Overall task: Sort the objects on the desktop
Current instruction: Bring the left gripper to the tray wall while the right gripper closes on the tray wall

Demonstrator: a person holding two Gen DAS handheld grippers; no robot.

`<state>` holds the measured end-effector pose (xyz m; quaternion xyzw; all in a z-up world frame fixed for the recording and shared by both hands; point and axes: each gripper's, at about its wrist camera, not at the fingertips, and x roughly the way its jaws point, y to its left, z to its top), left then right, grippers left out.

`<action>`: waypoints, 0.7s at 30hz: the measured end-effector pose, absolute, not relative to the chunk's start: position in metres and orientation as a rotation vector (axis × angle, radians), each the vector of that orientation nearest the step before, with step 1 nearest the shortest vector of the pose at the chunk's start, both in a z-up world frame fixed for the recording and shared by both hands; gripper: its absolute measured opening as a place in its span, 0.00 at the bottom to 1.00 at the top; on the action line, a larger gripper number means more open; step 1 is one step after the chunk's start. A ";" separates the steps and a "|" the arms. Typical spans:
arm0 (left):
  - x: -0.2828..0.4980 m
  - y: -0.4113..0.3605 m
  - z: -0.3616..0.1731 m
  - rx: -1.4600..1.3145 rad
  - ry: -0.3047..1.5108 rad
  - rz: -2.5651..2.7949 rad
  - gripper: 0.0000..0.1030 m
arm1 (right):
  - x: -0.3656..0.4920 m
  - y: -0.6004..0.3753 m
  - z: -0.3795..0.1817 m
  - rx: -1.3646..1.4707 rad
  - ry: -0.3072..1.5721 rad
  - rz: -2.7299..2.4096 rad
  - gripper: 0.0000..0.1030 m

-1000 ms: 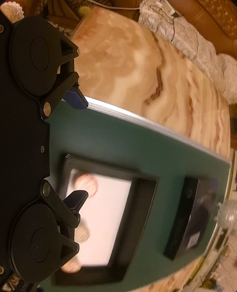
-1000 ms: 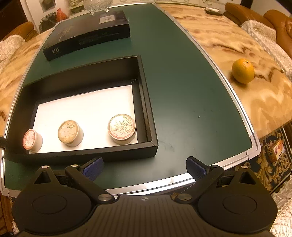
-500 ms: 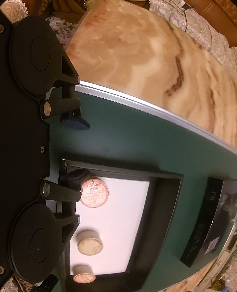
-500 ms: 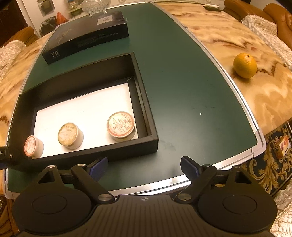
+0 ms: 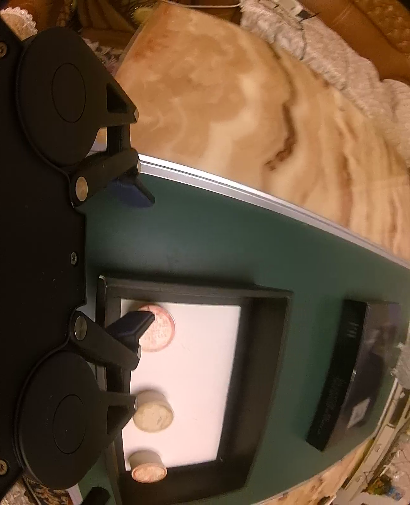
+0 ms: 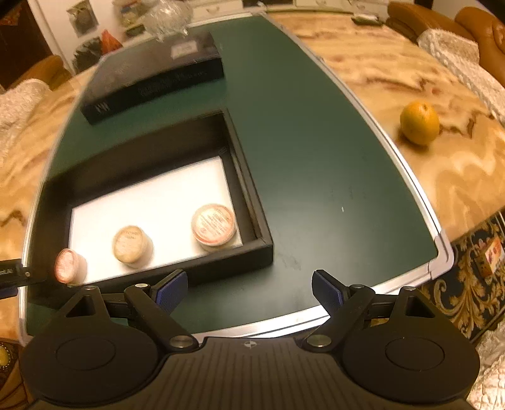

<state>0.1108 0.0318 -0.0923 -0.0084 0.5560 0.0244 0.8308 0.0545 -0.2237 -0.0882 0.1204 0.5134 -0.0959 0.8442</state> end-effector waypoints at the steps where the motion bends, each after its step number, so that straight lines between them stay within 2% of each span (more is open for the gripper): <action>1: 0.107 0.029 -0.088 -0.012 1.169 0.048 0.83 | 0.055 -0.221 -0.083 0.245 1.073 -0.192 0.87; 2: 0.104 0.026 -0.083 -0.006 1.159 0.044 0.86 | 0.055 -0.218 -0.079 0.230 1.062 -0.182 0.87; 11: 0.086 0.008 -0.090 0.019 1.184 0.020 0.87 | 0.088 -0.226 -0.084 0.184 1.038 -0.228 0.86; 12: 0.088 0.009 -0.093 0.012 1.189 0.026 0.87 | 0.092 -0.231 -0.088 0.189 1.045 -0.233 0.83; 13: 0.089 0.011 -0.094 0.006 1.189 0.032 0.90 | 0.094 -0.235 -0.091 0.194 1.054 -0.238 0.73; 15: 0.093 0.013 -0.094 0.006 1.178 0.048 0.89 | 0.098 -0.242 -0.099 0.206 1.077 -0.243 0.64; 18: 0.099 0.017 -0.095 0.001 1.175 0.061 0.89 | 0.097 -0.248 -0.109 0.206 1.093 -0.257 0.63; 20: 0.102 0.019 -0.097 -0.002 1.181 0.068 0.89 | 0.095 -0.250 -0.115 0.208 1.108 -0.253 0.55; 21: 0.103 0.019 -0.099 -0.003 1.184 0.071 0.89 | 0.093 -0.252 -0.117 0.222 1.110 -0.244 0.47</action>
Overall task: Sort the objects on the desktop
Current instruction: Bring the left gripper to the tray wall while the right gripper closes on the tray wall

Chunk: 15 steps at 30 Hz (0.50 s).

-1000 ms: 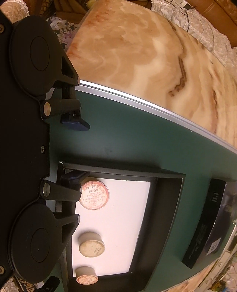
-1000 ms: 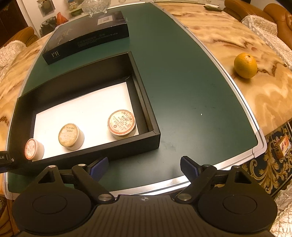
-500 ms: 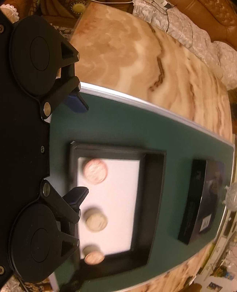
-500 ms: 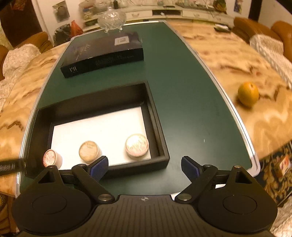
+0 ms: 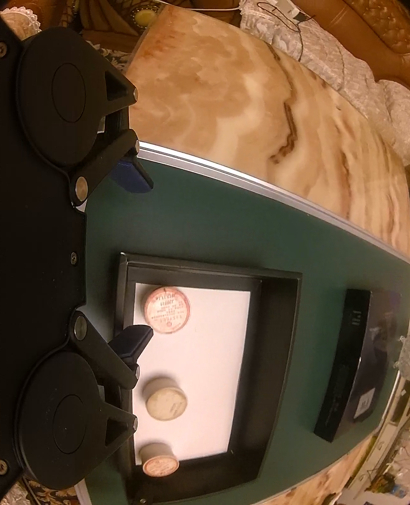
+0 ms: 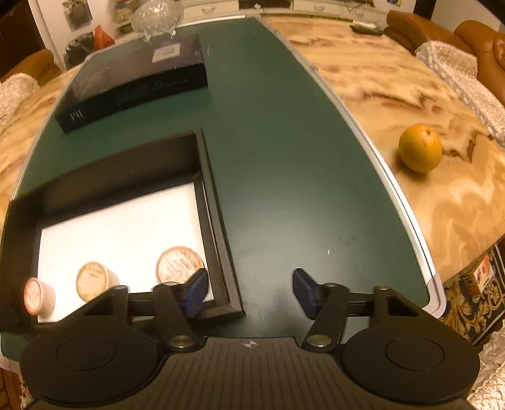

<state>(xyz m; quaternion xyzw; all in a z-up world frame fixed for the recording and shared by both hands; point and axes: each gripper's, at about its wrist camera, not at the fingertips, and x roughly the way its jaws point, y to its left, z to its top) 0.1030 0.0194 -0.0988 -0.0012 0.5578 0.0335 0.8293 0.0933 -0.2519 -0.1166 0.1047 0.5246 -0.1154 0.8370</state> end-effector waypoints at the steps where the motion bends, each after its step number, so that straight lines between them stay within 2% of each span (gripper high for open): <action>1: 0.104 0.020 -0.100 -0.002 1.186 0.072 0.89 | 0.092 -0.254 -0.118 0.237 1.108 -0.237 0.38; 2: 0.104 0.020 -0.102 -0.001 1.189 0.073 0.89 | 0.091 -0.255 -0.119 0.251 1.106 -0.230 0.35; 4: 0.105 0.021 -0.104 -0.002 1.192 0.075 0.89 | 0.088 -0.255 -0.119 0.285 1.092 -0.205 0.18; 5: 0.105 0.021 -0.105 -0.001 1.192 0.075 0.89 | 0.088 -0.254 -0.119 0.291 1.088 -0.200 0.16; 15: 0.107 0.023 -0.113 -0.011 1.208 0.071 0.87 | 0.087 -0.248 -0.118 0.273 1.094 -0.206 0.15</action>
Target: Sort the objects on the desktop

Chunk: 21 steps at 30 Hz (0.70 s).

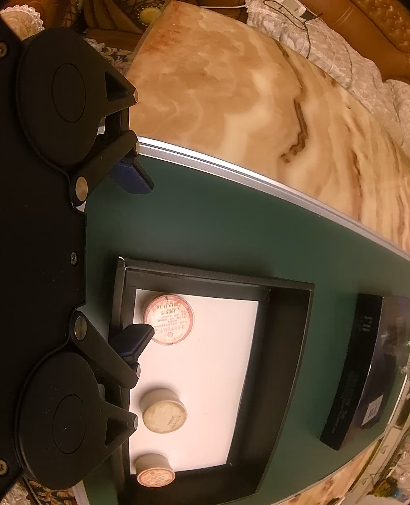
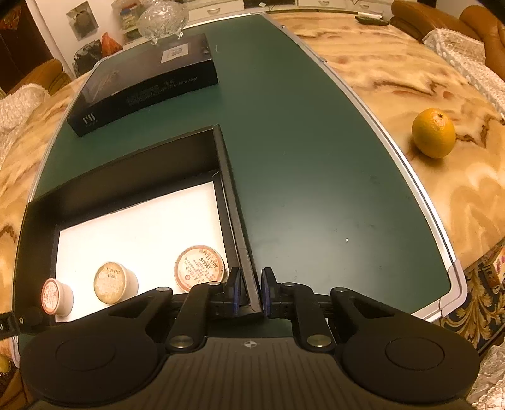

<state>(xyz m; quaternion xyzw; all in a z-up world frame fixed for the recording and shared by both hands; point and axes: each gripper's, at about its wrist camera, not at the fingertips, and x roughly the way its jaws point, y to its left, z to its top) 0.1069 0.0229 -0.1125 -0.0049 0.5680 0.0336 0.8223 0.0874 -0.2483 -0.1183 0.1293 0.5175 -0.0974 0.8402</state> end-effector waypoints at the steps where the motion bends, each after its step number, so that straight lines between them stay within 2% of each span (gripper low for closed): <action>1: 0.107 0.023 -0.113 -0.010 1.209 0.071 0.87 | 0.087 -0.248 -0.118 0.272 1.094 -0.208 0.15; 10: 0.112 0.016 -0.121 0.003 1.213 0.055 0.80 | 0.085 -0.248 -0.121 0.297 1.101 -0.219 0.15; 15: 0.112 0.016 -0.120 0.010 1.208 0.054 0.79 | 0.085 -0.247 -0.124 0.287 1.113 -0.215 0.16; 17: 0.111 0.018 -0.114 0.009 1.194 0.062 0.80 | 0.084 -0.243 -0.119 0.267 1.098 -0.206 0.30; 18: 0.110 0.019 -0.109 0.009 1.183 0.066 0.81 | 0.082 -0.240 -0.114 0.253 1.078 -0.204 0.46; 19: 0.109 0.020 -0.104 0.010 1.172 0.070 0.83 | 0.080 -0.237 -0.107 0.235 1.054 -0.205 0.50; 21: 0.102 0.020 -0.092 0.013 1.147 0.068 0.87 | 0.073 -0.226 -0.091 0.192 1.005 -0.202 0.50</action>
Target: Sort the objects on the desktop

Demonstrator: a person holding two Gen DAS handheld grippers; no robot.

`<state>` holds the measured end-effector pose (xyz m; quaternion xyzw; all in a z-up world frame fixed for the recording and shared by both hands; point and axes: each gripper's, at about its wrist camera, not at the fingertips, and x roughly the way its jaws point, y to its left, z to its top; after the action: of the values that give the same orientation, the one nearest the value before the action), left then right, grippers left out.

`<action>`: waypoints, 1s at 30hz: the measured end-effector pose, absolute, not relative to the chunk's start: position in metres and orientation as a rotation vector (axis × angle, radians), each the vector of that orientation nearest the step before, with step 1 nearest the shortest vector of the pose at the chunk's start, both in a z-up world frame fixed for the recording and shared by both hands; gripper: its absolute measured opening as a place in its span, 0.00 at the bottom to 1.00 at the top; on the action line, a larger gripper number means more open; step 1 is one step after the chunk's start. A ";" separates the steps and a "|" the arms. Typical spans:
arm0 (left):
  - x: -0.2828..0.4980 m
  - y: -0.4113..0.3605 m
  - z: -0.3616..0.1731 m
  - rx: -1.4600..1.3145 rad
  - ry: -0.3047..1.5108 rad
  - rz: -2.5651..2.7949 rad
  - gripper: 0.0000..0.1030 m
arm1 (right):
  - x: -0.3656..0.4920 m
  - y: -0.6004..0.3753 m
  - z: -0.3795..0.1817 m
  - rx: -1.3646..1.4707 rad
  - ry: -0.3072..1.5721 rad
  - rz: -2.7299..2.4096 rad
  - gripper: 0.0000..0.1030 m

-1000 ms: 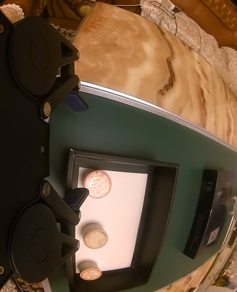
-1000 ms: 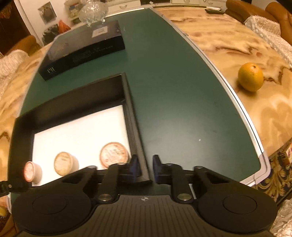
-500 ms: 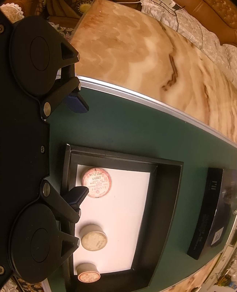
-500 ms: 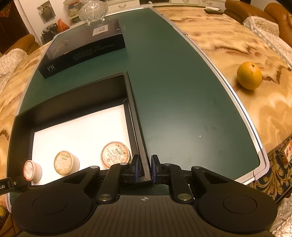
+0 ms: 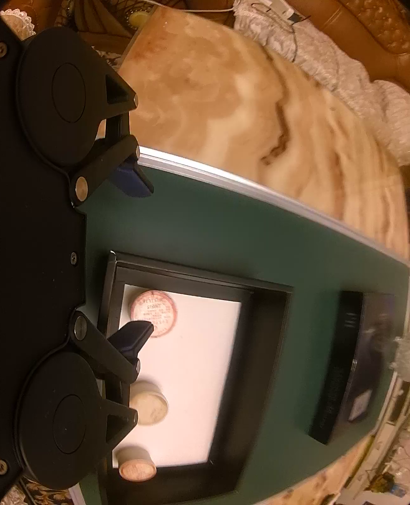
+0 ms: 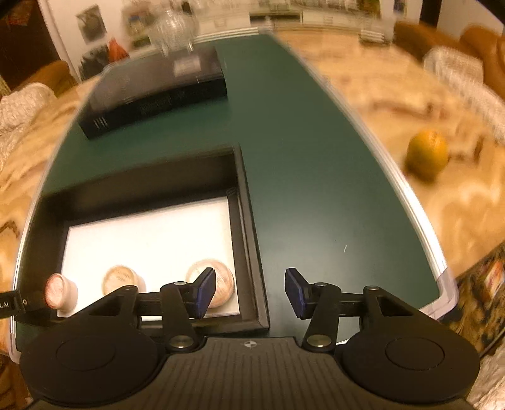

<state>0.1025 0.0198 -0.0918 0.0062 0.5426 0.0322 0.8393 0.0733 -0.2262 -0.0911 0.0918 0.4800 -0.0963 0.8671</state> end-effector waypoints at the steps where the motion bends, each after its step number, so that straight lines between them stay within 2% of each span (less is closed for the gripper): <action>1: 0.098 0.019 -0.086 0.016 1.136 0.065 0.92 | 0.070 -0.220 -0.084 0.184 0.994 -0.182 0.52; 2: 0.094 0.018 -0.081 0.019 1.125 0.062 0.96 | 0.066 -0.214 -0.077 0.183 0.989 -0.158 0.55; 4: 0.083 0.015 -0.076 0.030 1.122 0.058 0.97 | 0.058 -0.202 -0.067 0.185 0.986 -0.116 0.64; 7: 0.072 0.012 -0.077 0.022 1.143 0.042 0.97 | 0.048 -0.184 -0.061 0.166 0.995 -0.095 0.69; 20: 0.043 0.007 -0.073 0.065 1.158 0.030 0.97 | 0.024 -0.162 -0.056 0.142 1.038 -0.066 0.70; 30: 0.046 0.008 -0.062 0.063 1.154 0.013 0.97 | 0.021 -0.167 -0.044 0.123 1.009 -0.066 0.81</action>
<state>0.0456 0.0079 -0.0617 0.0296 0.5453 0.0063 0.8377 0.0208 -0.1674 -0.0436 0.0589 0.4828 -0.0316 0.8732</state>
